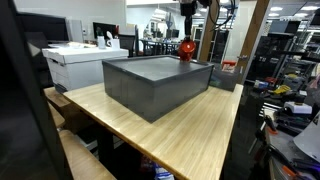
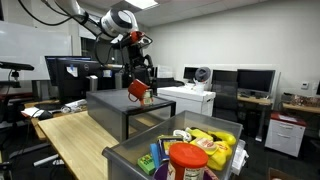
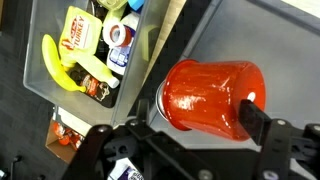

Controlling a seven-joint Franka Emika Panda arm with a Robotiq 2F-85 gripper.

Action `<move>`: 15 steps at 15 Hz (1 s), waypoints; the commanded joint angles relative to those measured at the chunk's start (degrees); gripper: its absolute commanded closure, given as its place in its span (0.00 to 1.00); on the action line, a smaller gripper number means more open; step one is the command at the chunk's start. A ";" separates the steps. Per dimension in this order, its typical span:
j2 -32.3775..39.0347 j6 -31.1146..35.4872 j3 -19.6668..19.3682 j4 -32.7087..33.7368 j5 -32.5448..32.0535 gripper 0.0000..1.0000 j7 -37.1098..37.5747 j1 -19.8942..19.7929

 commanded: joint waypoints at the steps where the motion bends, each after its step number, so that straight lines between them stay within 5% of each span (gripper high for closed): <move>1: -0.97 0.47 -0.26 -0.03 0.46 0.33 -1.67 -0.41; 15: 0.13 -0.55 -1.84 4.98 5.65 0.33 -5.37 -2.61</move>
